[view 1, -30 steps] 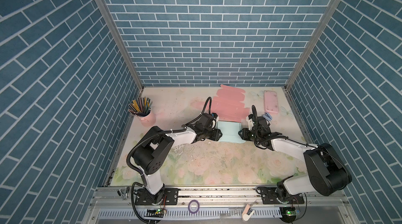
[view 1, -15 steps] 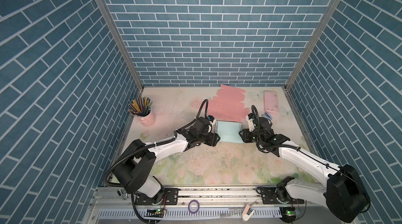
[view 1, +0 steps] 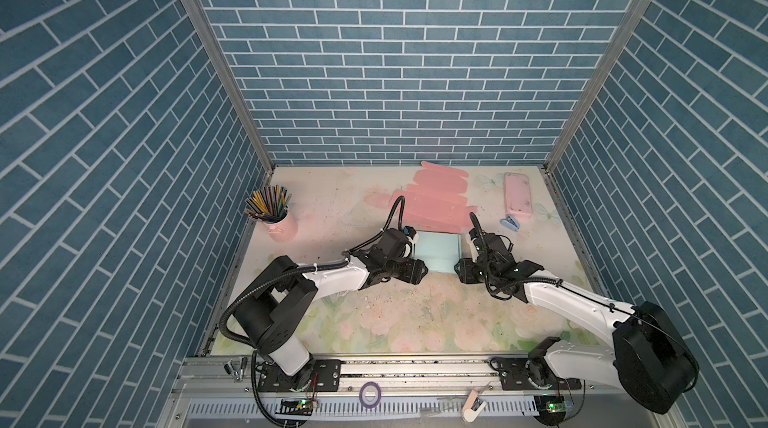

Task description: Fold the paper box

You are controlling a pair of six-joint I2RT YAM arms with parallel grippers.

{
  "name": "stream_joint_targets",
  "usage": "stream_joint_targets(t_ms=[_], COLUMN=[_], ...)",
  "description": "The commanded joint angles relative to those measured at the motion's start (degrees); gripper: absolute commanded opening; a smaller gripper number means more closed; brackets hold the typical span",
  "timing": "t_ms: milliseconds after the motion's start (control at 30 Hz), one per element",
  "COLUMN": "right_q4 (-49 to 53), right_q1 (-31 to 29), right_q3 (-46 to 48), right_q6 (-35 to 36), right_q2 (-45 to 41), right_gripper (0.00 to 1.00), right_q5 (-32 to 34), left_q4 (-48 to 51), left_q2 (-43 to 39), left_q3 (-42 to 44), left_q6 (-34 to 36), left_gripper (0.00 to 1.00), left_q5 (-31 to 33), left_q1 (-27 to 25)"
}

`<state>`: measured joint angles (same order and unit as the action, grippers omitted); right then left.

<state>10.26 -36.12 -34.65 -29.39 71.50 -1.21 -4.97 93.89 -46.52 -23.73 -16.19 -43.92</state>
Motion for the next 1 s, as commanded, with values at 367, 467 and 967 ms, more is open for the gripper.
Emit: stream_joint_targets(t_ms=[367,467,967], right_q4=[-7.07,-8.26,-8.05], right_q1=[-0.29,-0.36,-1.76], right_q3=[1.62,1.74,1.36], right_q6=[-4.09,-4.79,-5.44], right_q2=[4.15,4.37,4.29], right_gripper=[0.56,0.57,0.57], right_q5=[-3.32,-3.45,-2.75], left_q4=[-3.35,-4.47,-5.69], left_q2=[2.11,2.18,2.30], left_q3=[-0.15,0.02,0.01], left_q6=[-1.80,-2.44,-4.76], left_gripper=[0.76,0.76,0.76], left_q5=[-1.65,-2.37,-1.27], left_q1=[-1.16,-1.34,-2.22])
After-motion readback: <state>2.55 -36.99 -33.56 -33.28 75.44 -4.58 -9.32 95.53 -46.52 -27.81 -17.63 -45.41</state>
